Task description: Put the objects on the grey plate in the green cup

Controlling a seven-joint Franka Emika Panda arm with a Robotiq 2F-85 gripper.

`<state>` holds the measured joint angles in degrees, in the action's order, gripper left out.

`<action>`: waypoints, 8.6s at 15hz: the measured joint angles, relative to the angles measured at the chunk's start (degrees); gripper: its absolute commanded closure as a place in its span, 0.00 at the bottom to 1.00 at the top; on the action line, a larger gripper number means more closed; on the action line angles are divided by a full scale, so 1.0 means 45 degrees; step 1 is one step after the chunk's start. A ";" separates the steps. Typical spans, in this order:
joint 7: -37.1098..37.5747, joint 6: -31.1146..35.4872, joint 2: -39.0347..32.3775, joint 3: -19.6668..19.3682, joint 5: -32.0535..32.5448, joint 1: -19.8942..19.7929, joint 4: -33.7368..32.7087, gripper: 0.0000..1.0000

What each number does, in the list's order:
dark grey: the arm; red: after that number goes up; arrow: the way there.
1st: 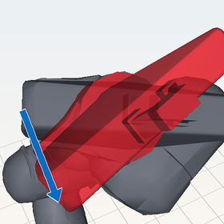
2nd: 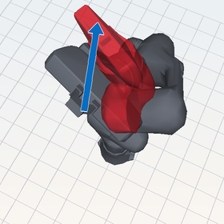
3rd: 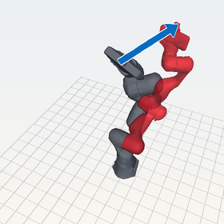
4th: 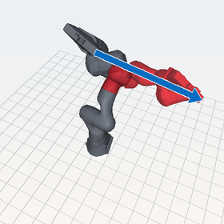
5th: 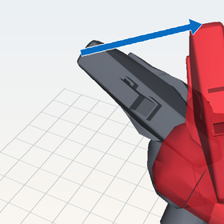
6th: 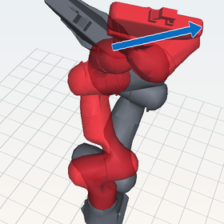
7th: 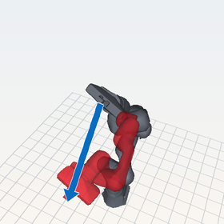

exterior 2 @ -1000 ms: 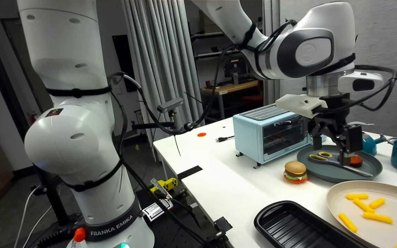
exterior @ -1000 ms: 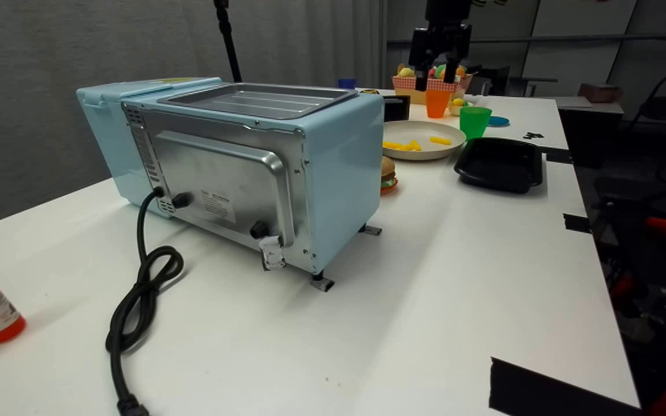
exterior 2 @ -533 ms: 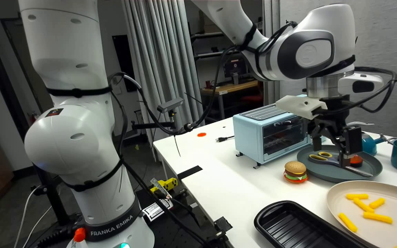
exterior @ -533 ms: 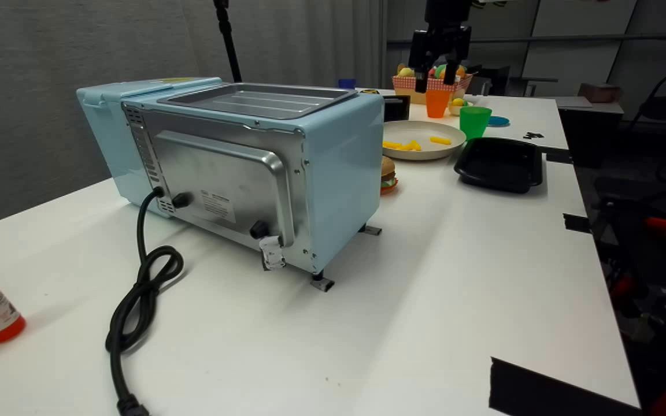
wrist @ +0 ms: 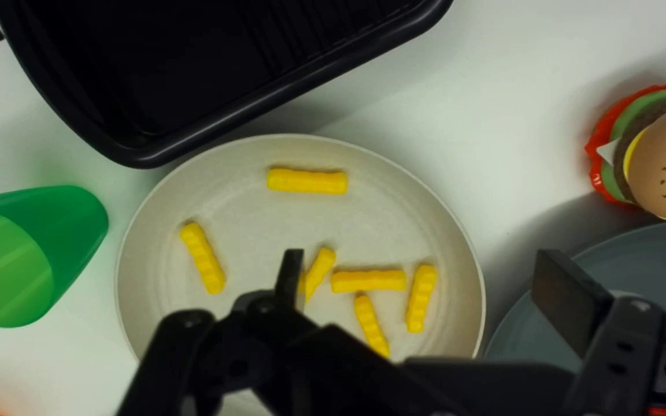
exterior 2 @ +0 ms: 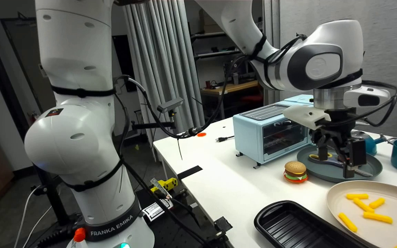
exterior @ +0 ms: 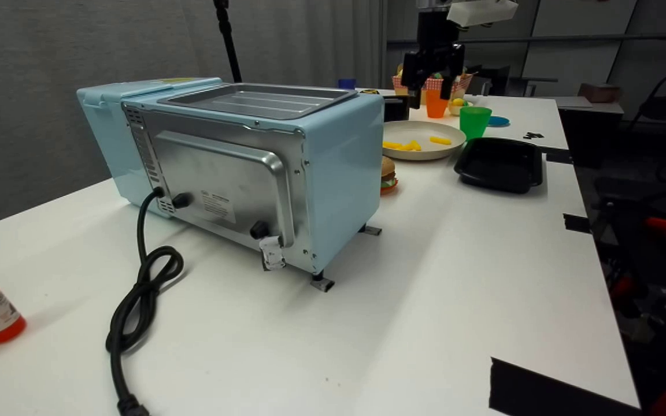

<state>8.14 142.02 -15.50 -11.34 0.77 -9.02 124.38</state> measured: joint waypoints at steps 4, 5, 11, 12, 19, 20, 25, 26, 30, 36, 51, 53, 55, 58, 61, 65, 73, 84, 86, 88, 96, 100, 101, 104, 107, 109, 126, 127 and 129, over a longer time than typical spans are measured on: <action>0.0259 0.0000 -0.0924 -0.0014 -0.0406 -0.0130 -0.0645 0.00; 0.0270 0.0000 -0.1179 -0.0014 -0.0548 -0.0168 -0.0836 0.00; 0.0525 0.0000 -0.2601 -0.0014 -0.0971 -0.0375 -0.2166 0.00; 0.0584 0.0000 -0.2801 -0.0014 -0.0994 -0.0400 -0.2382 0.00; 0.1044 0.0019 -0.4035 0.0014 -0.1181 -0.0453 -0.3643 0.00; 0.1079 0.0022 -0.4204 0.0030 -0.1248 -0.0453 -0.3814 0.00; 0.1319 0.0034 -0.4880 0.0035 -0.1292 -0.0454 -0.4443 0.00; 0.1357 0.0034 -0.4987 0.0025 -0.1292 -0.0454 -0.4511 0.00; 0.1429 0.0034 -0.5308 0.0014 -0.1292 -0.0454 -0.4640 0.00; 0.1454 0.0034 -0.5575 -0.0037 -0.1292 -0.0455 -0.4743 0.00; 0.1454 0.0034 -0.5783 -0.0312 -0.1291 -0.0491 -0.4763 0.26; 0.1454 0.0034 -0.5783 -0.0310 -0.1291 -0.0491 -0.4821 0.42; 0.1454 0.0034 -0.5783 -0.0306 -0.1291 -0.0491 -0.4922 0.58; 0.1454 0.0034 -0.5782 -0.0288 -0.1291 -0.0491 -0.5024 0.78; 0.1453 0.0034 -0.5782 -0.0284 -0.1291 -0.0491 -0.5049 0.79; 0.1452 0.0034 -0.5778 -0.0301 -0.1275 -0.0491 -0.5060 0.79; 0.1220 -0.0028 -0.4758 -0.0588 -0.1218 -0.0550 -0.4984 0.79; 0.0050 -0.0085 -0.2734 -0.1164 -0.0838 -0.1437 -0.3437 0.79; -0.0133 -0.0085 -0.2449 -0.1274 -0.0775 -0.1618 -0.3181 0.79; -0.0313 -0.0085 -0.2238 -0.1391 -0.0693 -0.1777 -0.2961 0.79; -0.0450 -0.0081 -0.2081 -0.1830 -0.0125 -0.2127 -0.2136 0.79; -0.0450 -0.0074 -0.2079 -0.1959 -0.0015 -0.2135 -0.1979 0.79; -0.0450 -0.0074 -0.2079 -0.1986 -0.0015 -0.2143 -0.1976 0.79; -0.0450 -0.0073 -0.2082 -0.2049 0.0011 -0.2164 -0.1976 0.79; -0.0450 -0.0073 -0.2097 -0.2095 0.0090 -0.2167 -0.1955 0.79; -0.0450 -0.0073 -0.2105 -0.2110 0.0176 -0.2174 -0.1917 0.79; -0.0449 -0.0072 -0.2233 -0.1985 0.0260 -0.2131 -0.1956 0.00; -0.0449 -0.0067 -0.2230 -0.1939 0.0278 -0.2089 -0.1981 0.00; -0.0449 -0.0054 -0.2212 -0.1842 0.0316 -0.1961 -0.2048 0.00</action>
<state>6.12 141.78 -25.45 -19.63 2.19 -17.84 115.16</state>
